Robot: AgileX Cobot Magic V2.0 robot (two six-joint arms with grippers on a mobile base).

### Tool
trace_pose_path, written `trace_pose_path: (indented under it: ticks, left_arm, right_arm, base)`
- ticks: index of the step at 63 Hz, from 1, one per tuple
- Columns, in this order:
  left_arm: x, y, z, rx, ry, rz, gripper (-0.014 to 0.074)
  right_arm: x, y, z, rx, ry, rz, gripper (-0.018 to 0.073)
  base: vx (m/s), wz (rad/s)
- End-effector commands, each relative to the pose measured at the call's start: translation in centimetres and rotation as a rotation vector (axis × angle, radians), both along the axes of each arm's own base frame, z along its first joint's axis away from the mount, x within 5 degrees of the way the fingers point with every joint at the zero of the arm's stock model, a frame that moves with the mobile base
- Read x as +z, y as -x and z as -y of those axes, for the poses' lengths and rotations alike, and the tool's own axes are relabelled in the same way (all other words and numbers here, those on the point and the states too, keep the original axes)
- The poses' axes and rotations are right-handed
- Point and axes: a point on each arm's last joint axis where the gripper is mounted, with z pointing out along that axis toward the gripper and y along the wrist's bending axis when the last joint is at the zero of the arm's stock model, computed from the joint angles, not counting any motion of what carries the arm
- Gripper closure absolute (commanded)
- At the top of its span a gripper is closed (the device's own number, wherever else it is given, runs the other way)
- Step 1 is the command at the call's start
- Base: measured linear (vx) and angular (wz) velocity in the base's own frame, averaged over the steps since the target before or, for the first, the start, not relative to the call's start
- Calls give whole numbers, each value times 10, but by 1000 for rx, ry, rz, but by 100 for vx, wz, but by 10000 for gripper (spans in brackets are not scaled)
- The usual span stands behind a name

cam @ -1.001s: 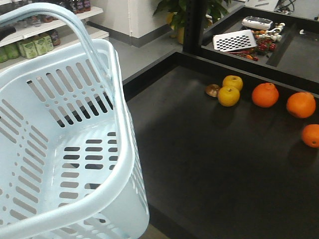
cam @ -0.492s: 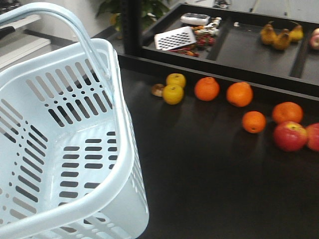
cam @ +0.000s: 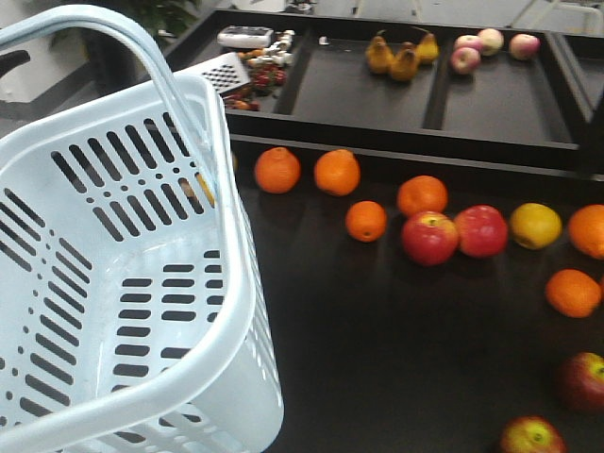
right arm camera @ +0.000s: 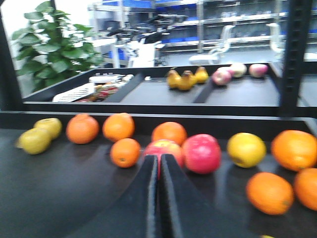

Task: Pick three apples into basket with both arms
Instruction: 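Drive the base up to the fruit table edge and stop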

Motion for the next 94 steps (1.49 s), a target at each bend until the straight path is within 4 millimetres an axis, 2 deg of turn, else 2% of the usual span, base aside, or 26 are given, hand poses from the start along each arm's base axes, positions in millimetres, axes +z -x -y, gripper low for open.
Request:
trace_pose_path:
  ticks: [1,42,94]
  left_arm:
    - [17,5,-2,-32,55,91,603]
    - [17,5,-2,-32,55,91,603]
    - [17,5,-2,-32,55,91,603]
  right_arm:
    - [2,0,0,-1,11,59,568]
    - [2,0,0,-1,11,59,568]
    - [2,0,0,-1,11,59,568]
  base:
    - [5,-41]
    - [4,-30]
    - [0,-3]
